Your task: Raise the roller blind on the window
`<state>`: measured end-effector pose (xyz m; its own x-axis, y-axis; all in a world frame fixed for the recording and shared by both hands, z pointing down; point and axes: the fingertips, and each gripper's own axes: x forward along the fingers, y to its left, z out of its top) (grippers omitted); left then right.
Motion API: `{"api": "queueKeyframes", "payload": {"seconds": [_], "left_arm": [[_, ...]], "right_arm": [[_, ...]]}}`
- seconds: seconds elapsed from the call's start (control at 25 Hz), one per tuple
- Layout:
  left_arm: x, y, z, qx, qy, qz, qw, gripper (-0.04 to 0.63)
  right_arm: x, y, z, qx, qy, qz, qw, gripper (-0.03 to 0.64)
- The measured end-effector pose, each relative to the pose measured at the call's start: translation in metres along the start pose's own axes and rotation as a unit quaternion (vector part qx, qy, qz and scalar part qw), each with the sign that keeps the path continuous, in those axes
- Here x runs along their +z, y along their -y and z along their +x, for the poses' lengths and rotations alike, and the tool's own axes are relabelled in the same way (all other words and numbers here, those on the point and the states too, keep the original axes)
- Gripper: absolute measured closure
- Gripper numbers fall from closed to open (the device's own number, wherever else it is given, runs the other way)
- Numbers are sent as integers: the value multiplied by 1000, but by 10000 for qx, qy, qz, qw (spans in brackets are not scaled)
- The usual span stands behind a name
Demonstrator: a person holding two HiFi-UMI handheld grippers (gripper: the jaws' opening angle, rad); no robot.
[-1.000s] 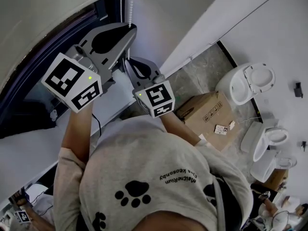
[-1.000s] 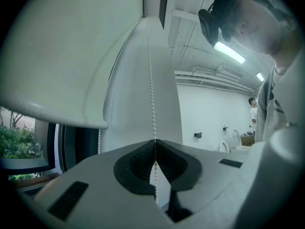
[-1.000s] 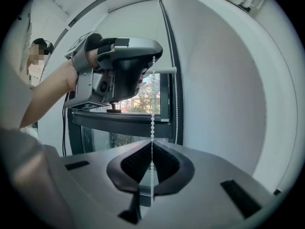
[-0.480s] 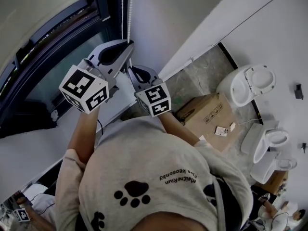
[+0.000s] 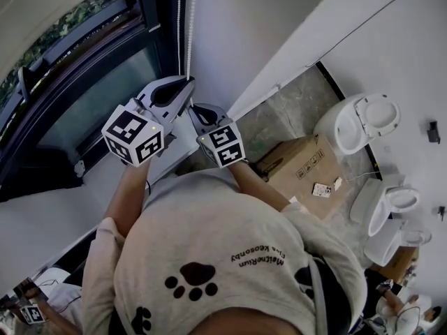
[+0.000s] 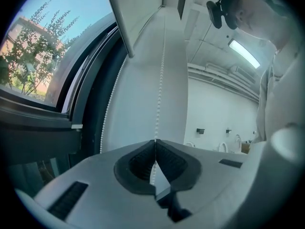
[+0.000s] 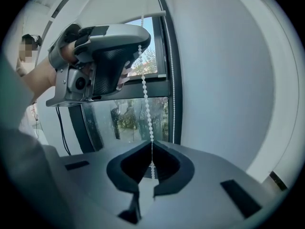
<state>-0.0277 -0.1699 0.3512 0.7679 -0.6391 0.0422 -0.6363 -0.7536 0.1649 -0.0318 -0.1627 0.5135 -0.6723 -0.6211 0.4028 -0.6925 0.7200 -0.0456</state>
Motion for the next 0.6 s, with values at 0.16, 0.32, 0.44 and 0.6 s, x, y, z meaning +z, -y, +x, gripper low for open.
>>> {"api": "queueKeyframes", "payload": {"seconds": [0.16, 0.32, 0.44, 0.6], "left_arm": [[-19, -2, 2, 35, -158, -16, 9999, 583], [-42, -5, 2, 75, -298, -121, 9995, 583], [-49, -4, 1, 94, -295, -207, 9993, 583], [-50, -5, 0, 100, -313, -185, 9993, 583]], "right_arm": [[-18, 1, 4, -1, -210, 17, 9998, 606], [-42, 2, 7, 73, -454, 230, 9987, 606], [-48, 0, 9, 116, -540, 196, 9983, 606], [-46, -6, 10, 191, -443, 15, 9988, 604]]}}
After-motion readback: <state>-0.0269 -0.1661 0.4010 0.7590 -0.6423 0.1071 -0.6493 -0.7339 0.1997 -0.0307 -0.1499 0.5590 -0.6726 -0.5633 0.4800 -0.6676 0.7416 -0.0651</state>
